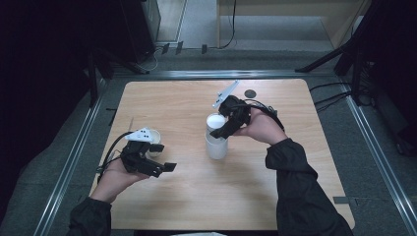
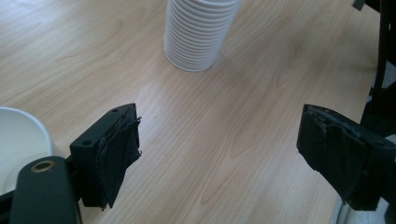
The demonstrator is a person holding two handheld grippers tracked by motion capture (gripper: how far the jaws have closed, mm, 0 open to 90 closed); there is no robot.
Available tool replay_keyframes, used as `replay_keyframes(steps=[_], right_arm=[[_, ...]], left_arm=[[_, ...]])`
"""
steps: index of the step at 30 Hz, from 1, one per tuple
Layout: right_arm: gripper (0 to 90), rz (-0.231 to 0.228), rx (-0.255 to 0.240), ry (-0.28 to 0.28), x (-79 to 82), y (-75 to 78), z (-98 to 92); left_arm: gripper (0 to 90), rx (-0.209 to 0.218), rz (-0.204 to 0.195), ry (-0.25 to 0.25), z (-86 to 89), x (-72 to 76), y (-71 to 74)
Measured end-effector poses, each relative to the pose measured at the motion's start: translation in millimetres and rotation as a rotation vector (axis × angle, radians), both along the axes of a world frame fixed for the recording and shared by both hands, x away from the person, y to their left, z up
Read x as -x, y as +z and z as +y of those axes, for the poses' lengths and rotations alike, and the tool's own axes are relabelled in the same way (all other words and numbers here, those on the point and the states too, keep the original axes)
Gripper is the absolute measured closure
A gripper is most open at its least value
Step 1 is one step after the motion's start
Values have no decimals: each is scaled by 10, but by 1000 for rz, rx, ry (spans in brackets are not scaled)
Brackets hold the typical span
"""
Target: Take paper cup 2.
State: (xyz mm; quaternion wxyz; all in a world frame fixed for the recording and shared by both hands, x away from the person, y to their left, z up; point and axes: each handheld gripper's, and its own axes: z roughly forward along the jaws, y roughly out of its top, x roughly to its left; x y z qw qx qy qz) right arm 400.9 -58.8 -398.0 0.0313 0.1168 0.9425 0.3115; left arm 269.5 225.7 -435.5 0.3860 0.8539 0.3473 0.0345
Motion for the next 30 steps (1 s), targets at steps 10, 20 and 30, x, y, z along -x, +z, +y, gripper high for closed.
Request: replay_keyframes(steps=[10, 20, 30], right_arm=[[317, -1, 20, 5, 23, 77, 58], [329, -7, 16, 6, 37, 107, 43], [336, -21, 16, 11, 52, 141, 39]], left_arm=[[131, -13, -1, -26, -75, 30, -25], [133, -26, -4, -42, -119, 48, -22], [132, -31, 0, -45, -132, 46, -48]])
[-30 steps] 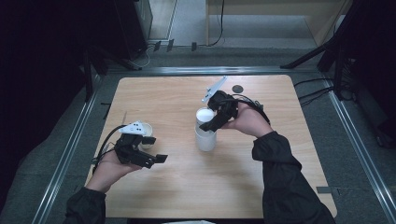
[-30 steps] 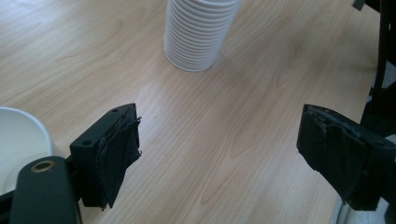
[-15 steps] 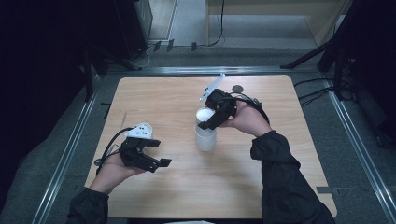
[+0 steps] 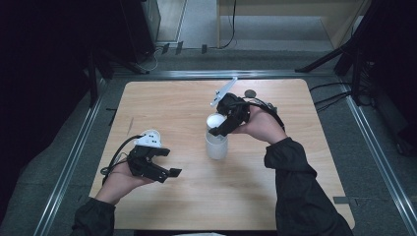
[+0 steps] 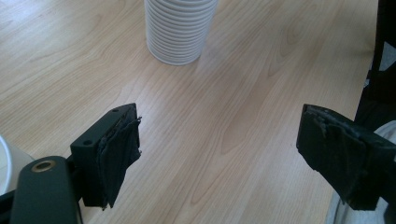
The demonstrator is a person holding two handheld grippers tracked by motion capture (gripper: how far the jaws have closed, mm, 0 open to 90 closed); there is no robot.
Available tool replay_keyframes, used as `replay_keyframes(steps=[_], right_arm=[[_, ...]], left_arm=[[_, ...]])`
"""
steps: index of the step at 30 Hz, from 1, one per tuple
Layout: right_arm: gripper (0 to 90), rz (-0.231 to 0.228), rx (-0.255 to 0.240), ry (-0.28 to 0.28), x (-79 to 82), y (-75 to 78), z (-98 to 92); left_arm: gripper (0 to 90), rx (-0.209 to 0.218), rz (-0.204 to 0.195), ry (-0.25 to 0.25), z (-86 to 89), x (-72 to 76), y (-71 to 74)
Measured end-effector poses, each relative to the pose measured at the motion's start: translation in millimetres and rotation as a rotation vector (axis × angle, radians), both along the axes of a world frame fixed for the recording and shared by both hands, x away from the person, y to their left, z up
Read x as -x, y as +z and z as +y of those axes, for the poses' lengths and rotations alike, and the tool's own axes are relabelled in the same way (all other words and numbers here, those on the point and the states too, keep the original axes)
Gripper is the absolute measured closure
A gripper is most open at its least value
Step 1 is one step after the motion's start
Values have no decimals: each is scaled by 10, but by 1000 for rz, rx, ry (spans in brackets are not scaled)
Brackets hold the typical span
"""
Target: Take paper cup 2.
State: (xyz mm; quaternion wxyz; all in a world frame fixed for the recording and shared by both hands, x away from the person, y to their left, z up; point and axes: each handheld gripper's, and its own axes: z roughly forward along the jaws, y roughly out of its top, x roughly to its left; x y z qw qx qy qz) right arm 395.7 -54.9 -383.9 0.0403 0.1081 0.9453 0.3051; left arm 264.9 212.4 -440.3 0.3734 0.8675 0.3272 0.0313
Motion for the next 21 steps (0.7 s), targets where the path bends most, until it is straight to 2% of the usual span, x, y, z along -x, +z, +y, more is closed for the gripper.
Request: replay_keyframes(steps=[9, 21], right_arm=[[339, -2, 3, -1, 9, 17, -1], [336, -7, -21, -8, 13, 55, -10]], left_arm=[[133, -8, 4, -9, -16, 1, -14], [133, -8, 5, -8, -21, -3, -24]])
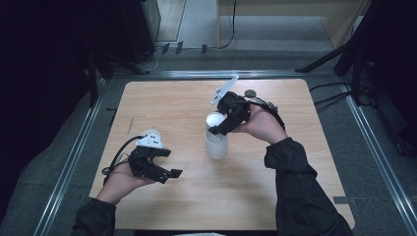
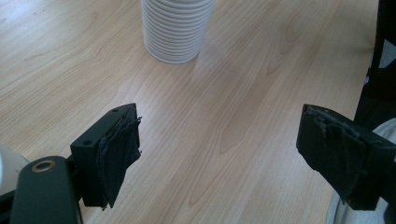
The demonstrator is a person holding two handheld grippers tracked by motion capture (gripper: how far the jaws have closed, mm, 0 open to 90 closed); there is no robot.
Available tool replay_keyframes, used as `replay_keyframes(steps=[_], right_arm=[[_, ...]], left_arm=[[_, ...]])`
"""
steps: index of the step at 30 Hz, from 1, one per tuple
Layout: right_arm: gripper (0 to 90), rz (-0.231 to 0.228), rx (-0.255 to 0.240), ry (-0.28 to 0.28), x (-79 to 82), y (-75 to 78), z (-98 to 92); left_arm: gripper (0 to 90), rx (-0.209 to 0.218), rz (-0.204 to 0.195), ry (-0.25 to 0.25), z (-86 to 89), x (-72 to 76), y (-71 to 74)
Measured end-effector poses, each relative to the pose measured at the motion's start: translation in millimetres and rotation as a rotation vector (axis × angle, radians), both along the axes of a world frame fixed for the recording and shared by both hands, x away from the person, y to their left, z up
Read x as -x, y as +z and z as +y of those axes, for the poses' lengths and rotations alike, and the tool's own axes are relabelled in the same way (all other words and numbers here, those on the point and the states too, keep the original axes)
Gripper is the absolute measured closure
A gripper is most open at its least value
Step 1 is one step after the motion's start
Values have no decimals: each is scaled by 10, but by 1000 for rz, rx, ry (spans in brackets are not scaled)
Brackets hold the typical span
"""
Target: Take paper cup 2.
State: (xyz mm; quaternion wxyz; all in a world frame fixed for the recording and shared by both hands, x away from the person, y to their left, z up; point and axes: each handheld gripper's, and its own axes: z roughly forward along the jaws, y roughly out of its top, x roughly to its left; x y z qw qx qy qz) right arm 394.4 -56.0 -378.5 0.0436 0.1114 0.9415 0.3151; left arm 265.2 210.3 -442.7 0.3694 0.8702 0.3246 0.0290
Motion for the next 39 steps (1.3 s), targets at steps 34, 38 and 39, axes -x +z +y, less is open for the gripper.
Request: replay_keyframes(steps=[34, 38, 39], right_arm=[[348, 7, -38, -20, 15, 42, -29], [348, 15, -43, -27, 16, 43, -42], [348, 15, -44, -28, 15, 42, -46]], left_arm=[[133, 72, -4, 99, -535, -756, -303], [133, 89, -7, 109, -565, -828, -317], [133, 98, -5, 108, -570, -848, -315]])
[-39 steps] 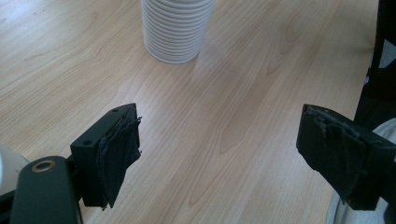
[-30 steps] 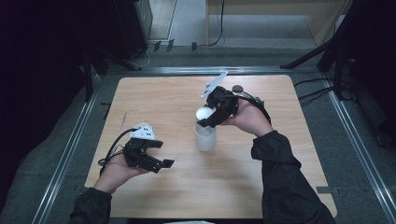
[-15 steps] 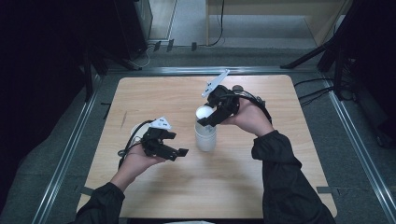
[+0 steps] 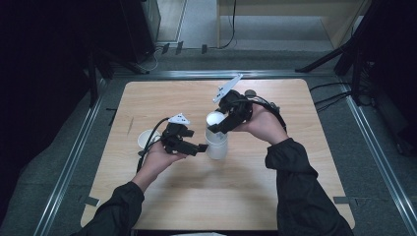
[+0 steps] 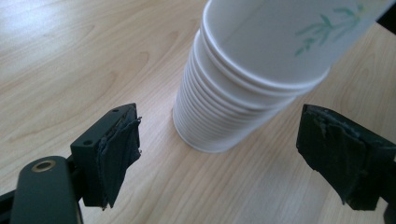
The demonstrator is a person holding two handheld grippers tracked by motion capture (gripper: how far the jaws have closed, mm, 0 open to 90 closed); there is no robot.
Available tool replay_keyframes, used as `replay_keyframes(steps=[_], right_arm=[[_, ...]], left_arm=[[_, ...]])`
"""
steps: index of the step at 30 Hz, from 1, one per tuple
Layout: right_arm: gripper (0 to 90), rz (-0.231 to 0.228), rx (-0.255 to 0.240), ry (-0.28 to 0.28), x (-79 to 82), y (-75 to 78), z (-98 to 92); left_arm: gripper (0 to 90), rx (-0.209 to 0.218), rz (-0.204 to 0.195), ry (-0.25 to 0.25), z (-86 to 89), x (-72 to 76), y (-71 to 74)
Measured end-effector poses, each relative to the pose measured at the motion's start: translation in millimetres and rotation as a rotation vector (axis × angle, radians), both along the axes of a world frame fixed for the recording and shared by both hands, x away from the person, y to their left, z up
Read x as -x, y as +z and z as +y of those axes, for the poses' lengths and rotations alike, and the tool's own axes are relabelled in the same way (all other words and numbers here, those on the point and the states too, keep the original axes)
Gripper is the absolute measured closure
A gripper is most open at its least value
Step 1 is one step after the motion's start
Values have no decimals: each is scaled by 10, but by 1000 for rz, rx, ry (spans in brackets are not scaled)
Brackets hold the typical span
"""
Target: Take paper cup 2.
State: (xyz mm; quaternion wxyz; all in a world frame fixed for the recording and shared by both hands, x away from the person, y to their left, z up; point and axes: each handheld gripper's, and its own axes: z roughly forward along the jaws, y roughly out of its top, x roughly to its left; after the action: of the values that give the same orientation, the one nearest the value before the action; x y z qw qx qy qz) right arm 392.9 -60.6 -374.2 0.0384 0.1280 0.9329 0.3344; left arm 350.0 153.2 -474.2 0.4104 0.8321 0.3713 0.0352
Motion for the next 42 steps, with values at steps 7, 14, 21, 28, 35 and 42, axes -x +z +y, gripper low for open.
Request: replay_keyframes(steps=[7, 14, 21, 28, 35, 42], right_arm=[[350, 9, -7, -10, 13, -3, -18], [353, 9, -2, -21, 32, -4, -37], [354, 5, 2, -18, 42, -1, -43], [354, 21, -20, -16, 47, 30, -55], [353, 17, -35, -19, 39, 44, -86], [355, 17, -25, -11, 51, 25, -53]], left_arm=[[136, -4, 3, -5, -41, -47, -24], [135, -4, 5, -11, -61, -61, -37], [135, -13, 2, -16, -74, -66, -40], [135, -76, 2, -22, -117, -60, -78], [136, -1, 19, -45, -92, -36, -16], [139, 3, 13, -44, -89, -38, -5]])
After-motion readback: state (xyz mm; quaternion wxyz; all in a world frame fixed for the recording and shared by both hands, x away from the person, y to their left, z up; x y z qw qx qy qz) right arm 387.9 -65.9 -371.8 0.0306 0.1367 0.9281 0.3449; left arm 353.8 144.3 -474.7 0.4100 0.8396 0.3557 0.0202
